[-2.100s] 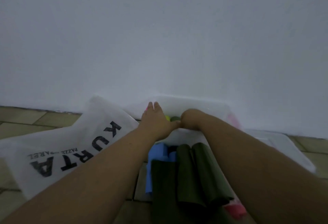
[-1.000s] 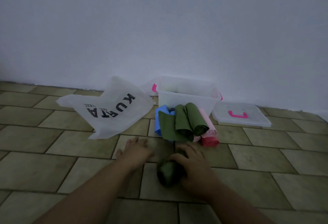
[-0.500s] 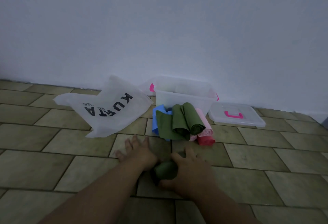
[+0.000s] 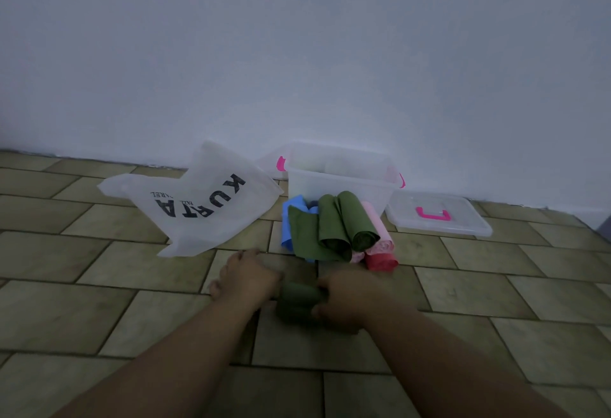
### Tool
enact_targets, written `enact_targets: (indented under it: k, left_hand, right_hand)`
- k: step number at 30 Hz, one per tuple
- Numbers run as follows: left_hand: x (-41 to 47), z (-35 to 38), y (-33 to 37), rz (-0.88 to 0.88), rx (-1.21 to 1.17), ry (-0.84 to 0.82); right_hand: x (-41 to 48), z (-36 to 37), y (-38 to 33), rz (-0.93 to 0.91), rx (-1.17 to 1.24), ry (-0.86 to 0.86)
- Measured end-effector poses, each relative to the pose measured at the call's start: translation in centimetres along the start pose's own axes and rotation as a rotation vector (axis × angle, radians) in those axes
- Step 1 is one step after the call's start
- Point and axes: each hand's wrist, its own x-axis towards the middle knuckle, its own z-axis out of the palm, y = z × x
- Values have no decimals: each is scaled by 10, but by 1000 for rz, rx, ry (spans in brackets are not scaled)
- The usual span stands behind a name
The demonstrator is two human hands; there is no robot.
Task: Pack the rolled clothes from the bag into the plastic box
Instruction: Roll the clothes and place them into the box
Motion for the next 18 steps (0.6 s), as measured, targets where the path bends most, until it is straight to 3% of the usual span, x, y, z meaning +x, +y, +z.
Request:
enact_targets:
  k: [2,5,7,10,12,18]
  left_hand:
    - [-8,-7,2,-111,-333,39]
    - [-38,1,8,-296,-762,-159]
    - [-60,13,14,-357,-864,-328]
    - [-70,19,22,-408,-965,-412]
    - [-66,20,23,-416,-978,-419]
    - [-55,18,11,-346,-1001,-355]
  right_hand:
    - [5,3,2,72,91,6]
    - [9,6,2,149,151,34]
    - [7,8,-3,155,178,31]
    - [0,12,-13,106,353,-61]
    - [-5,16,-17,124,548,-64]
    - [-20,26,-26,64,804,5]
